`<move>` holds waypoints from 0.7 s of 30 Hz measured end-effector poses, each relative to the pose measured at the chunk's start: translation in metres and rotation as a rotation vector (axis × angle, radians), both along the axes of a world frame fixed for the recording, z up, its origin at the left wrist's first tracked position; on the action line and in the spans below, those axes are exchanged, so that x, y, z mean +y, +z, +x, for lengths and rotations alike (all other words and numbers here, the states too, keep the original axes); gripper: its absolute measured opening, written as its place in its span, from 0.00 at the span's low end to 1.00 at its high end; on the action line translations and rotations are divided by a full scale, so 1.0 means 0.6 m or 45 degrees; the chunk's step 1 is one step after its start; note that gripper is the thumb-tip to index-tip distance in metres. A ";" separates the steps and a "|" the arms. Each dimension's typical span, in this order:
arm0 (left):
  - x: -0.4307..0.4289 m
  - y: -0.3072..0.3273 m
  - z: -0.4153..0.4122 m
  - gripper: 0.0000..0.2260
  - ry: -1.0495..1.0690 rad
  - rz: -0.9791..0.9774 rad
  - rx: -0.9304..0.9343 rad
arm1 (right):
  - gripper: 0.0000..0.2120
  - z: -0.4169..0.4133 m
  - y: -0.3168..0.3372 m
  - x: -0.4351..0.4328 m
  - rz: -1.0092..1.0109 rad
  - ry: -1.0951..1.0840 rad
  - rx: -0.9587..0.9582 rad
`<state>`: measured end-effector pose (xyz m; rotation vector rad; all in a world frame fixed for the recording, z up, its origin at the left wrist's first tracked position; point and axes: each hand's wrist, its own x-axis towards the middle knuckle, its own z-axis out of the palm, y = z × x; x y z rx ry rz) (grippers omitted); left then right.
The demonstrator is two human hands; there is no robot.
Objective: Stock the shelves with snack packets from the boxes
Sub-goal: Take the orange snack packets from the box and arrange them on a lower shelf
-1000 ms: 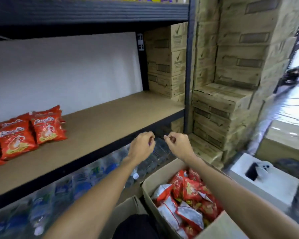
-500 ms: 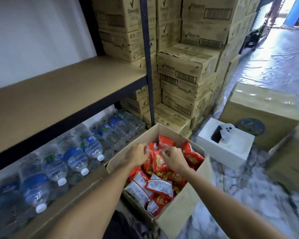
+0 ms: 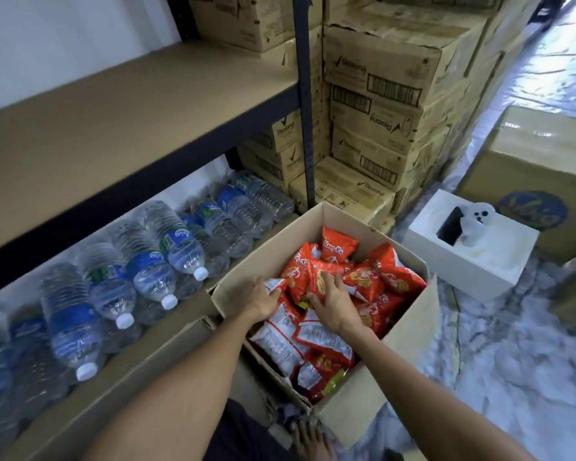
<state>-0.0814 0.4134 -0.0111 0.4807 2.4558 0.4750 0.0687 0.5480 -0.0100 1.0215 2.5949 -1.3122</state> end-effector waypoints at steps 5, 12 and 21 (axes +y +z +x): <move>-0.010 -0.014 -0.012 0.31 -0.070 -0.043 -0.070 | 0.36 -0.018 -0.013 -0.003 0.003 0.021 -0.040; 0.008 -0.035 -0.020 0.31 -0.094 -0.114 0.014 | 0.37 -0.021 -0.029 -0.010 -0.008 0.117 -0.064; 0.008 -0.038 -0.024 0.27 -0.164 -0.229 0.169 | 0.29 -0.019 -0.035 -0.034 0.068 0.264 0.091</move>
